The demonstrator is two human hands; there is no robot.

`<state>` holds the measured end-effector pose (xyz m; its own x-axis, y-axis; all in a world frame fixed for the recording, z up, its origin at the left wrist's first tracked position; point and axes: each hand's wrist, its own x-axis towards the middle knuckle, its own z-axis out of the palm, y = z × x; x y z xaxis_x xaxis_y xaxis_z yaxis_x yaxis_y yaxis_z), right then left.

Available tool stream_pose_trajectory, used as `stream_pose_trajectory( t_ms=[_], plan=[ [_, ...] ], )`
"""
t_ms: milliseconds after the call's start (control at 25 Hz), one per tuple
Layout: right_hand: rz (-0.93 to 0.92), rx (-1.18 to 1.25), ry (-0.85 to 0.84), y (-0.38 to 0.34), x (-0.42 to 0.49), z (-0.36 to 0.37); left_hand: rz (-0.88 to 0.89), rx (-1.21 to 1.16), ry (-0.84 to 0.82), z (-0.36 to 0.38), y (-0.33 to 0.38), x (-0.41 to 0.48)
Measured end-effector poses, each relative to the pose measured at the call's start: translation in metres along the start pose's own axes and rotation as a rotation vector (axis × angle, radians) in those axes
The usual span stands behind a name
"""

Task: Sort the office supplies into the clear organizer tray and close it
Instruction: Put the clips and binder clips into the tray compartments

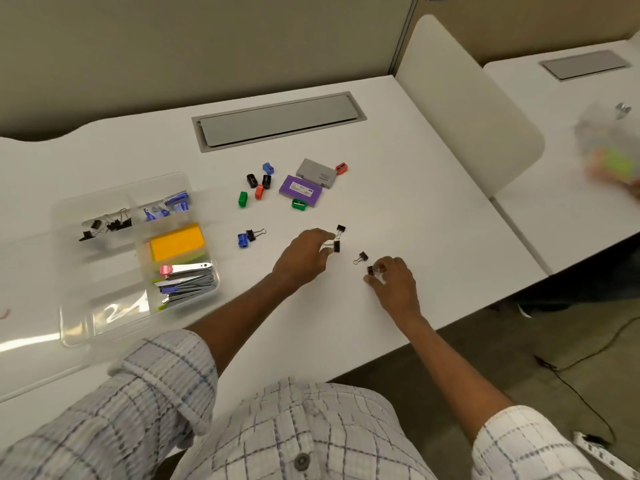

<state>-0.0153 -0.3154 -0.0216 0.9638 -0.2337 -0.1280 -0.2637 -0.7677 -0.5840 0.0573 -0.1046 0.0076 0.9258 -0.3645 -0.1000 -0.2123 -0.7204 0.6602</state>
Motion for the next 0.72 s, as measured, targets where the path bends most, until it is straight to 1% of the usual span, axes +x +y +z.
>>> stream_pose_trajectory(
  t_ms=[200,280,400,480,600,720],
  plan=[
    [0.003,0.034,-0.02,0.005,0.009,-0.004,0.004,0.093,-0.059,0.03,0.007,0.017],
    [-0.003,0.046,-0.03,0.005,0.016,-0.009,0.019,0.167,-0.072,0.038,0.006,0.021],
    [-0.07,0.072,-0.026,-0.002,0.028,-0.015,0.076,0.337,-0.078,0.042,0.0,0.023],
    [-0.125,0.091,0.001,-0.008,0.037,-0.018,0.104,0.387,-0.077,0.043,-0.002,0.024],
    [-0.15,0.098,-0.014,-0.015,0.05,-0.021,0.068,0.35,-0.037,0.041,-0.001,0.026],
    [-0.156,0.103,-0.104,-0.017,0.056,-0.021,-0.031,0.137,0.074,0.036,0.002,0.031]
  ],
)
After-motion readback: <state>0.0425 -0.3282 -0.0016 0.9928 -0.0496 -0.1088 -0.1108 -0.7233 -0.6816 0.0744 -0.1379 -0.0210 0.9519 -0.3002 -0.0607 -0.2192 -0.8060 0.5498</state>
